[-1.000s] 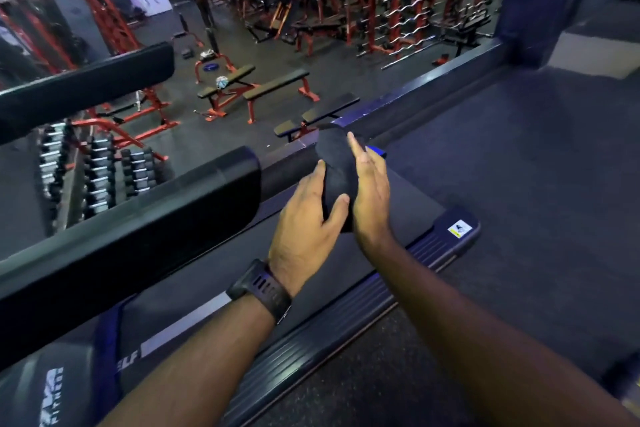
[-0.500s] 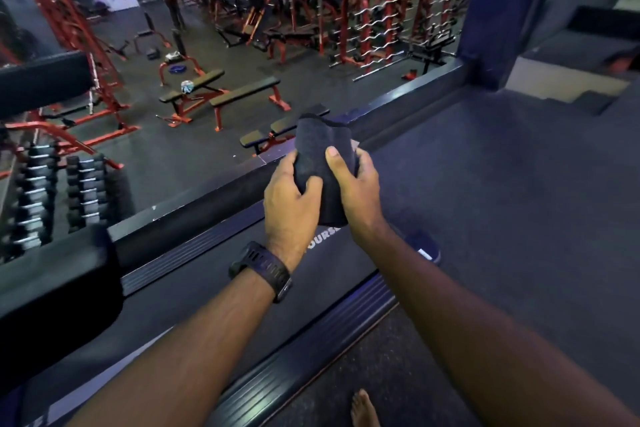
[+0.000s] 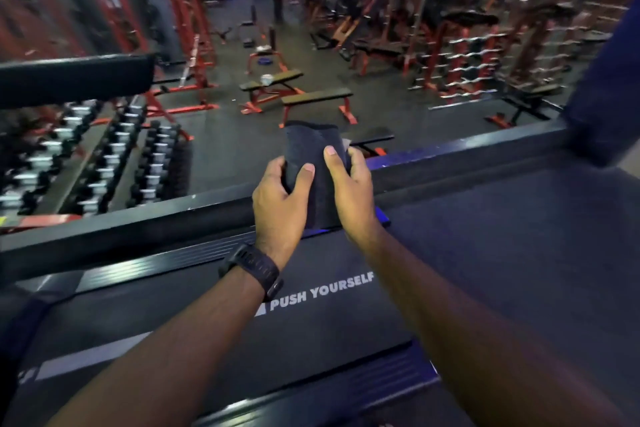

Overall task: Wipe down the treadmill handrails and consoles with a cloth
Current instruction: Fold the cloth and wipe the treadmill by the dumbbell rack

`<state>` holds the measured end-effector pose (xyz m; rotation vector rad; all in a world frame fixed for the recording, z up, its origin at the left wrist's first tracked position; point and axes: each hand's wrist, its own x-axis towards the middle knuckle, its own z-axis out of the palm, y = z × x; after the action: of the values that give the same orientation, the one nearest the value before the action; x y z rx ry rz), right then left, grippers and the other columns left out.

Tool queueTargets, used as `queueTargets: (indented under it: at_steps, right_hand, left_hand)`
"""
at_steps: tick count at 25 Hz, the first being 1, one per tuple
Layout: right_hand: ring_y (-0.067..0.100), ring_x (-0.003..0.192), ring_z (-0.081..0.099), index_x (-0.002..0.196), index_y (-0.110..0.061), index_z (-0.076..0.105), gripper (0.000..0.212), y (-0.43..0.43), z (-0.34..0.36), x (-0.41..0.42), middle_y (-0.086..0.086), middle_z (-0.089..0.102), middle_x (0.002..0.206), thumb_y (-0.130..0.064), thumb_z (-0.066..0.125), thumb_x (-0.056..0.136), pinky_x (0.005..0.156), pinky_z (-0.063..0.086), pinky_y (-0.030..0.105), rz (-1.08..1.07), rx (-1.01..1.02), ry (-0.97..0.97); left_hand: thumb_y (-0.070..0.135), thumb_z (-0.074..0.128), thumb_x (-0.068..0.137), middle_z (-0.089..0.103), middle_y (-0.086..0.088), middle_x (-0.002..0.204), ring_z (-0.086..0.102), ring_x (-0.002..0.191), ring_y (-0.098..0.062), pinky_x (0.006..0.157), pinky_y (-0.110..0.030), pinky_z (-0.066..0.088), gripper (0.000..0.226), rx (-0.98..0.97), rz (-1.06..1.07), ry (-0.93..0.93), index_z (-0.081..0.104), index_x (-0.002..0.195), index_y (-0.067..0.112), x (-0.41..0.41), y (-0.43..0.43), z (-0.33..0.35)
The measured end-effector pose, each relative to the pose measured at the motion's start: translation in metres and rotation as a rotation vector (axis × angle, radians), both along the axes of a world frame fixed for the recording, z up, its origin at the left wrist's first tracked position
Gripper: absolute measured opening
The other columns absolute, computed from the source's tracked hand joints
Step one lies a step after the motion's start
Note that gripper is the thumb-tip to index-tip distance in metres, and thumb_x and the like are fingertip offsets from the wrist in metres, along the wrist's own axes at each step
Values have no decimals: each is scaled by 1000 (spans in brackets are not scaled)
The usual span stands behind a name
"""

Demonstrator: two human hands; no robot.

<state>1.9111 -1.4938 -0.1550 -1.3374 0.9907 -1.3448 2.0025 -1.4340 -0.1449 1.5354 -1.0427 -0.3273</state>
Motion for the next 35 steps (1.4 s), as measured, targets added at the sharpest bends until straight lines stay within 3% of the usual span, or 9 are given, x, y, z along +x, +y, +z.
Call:
queueTargets:
  at_steps: [2,7,14,19,24,26,30,33,35]
  right_hand:
    - [-4,68,46,83,-26,48,23,-31,5,16,-16,49,74,-36,64,97,76,39,24,89,-7,15]
    - [-6,58,44,83,-18,51,22,-83,23,61,-15,47,68,-28,65,97,63,38,14,384,-76,48]
    - [2,78,56,98,-21,58,24,-100,35,149,-15,61,84,-44,64,94,78,47,28,678,-101,109]
    - [10,89,62,103,-17,60,32,-115,21,218,-8,67,94,-47,63,93,83,50,33,824,-120,153]
    - [-1,70,52,86,-25,53,23,-152,22,331,-15,57,77,-44,63,95,73,43,27,939,-133,200]
    - [-1,73,53,95,-23,57,22,-157,37,391,-17,57,81,-44,63,95,77,44,27,982,-119,202]
    - [10,96,60,121,-14,58,41,-151,111,491,-7,65,105,-47,60,96,84,47,24,1067,-94,263]
    - [18,108,62,123,-17,58,50,-142,150,538,1,68,116,-56,60,91,97,49,39,1116,-108,272]
    - [19,105,63,118,-17,58,46,-135,174,560,1,68,111,-54,60,92,94,50,41,1169,-81,309]
  left_hand:
    - [34,65,93,62,10,77,56,72,1,68,-11,42,19,-13,103,-5,61,97,16,8,-19,6]
    - [38,62,94,68,5,82,62,74,-11,72,-31,51,19,-65,348,79,64,98,19,32,-46,15]
    - [35,63,94,63,9,73,56,64,-1,62,-19,43,13,-73,668,72,61,87,24,88,-44,30]
    - [33,62,93,69,-7,89,58,72,-9,68,-31,48,22,-87,823,115,63,95,12,144,-60,15]
    - [31,64,92,63,5,78,52,66,1,63,-22,43,14,-112,950,128,61,88,17,245,-96,8]
    - [33,62,91,61,9,76,52,66,-1,67,-24,44,15,-131,1017,166,60,87,19,300,-104,23]
    - [39,60,87,57,10,69,49,64,-4,65,-30,40,19,-79,1141,198,55,78,24,396,-100,97]
    - [33,63,91,51,10,64,46,61,-4,63,-31,37,27,-15,1203,198,46,71,25,430,-89,144]
    - [32,63,90,55,8,67,49,64,-8,65,-35,41,26,18,1241,203,48,72,22,449,-80,170]
